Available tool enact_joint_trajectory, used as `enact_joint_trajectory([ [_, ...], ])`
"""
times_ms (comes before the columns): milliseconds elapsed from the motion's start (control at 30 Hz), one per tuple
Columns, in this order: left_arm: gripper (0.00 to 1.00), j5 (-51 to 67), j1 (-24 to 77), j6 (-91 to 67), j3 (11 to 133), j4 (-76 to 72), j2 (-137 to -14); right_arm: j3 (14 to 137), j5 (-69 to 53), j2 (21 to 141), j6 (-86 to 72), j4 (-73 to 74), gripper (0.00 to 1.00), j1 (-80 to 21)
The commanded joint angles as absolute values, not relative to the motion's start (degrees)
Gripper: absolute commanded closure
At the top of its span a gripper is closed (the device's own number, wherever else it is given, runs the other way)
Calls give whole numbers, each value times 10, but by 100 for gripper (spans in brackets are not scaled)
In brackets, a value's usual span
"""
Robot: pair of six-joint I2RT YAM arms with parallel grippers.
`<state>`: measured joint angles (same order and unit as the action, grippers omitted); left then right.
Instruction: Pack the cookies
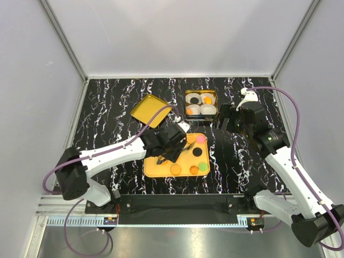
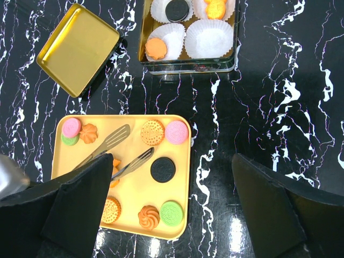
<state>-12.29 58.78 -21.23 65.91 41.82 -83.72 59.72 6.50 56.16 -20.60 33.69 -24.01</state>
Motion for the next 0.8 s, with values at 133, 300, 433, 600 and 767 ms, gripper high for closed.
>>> enact_joint_trajectory([
  [133, 46, -142, 590, -202, 690, 385, -873, 599, 68, 557, -200, 320, 0, -242],
  [300, 46, -138, 590, -198, 699, 380, -884, 601, 68, 557, -200, 320, 0, -242],
  [433, 46, -141, 590, -195, 707, 381, -896, 603, 69, 558, -199, 321, 0, -242],
  [600, 46, -143, 589, -191, 713, 379, -910, 601, 69, 557, -200, 321, 0, -241],
  [767, 46, -145, 589, -191, 714, 378, -909, 600, 69, 556, -198, 321, 0, -242],
])
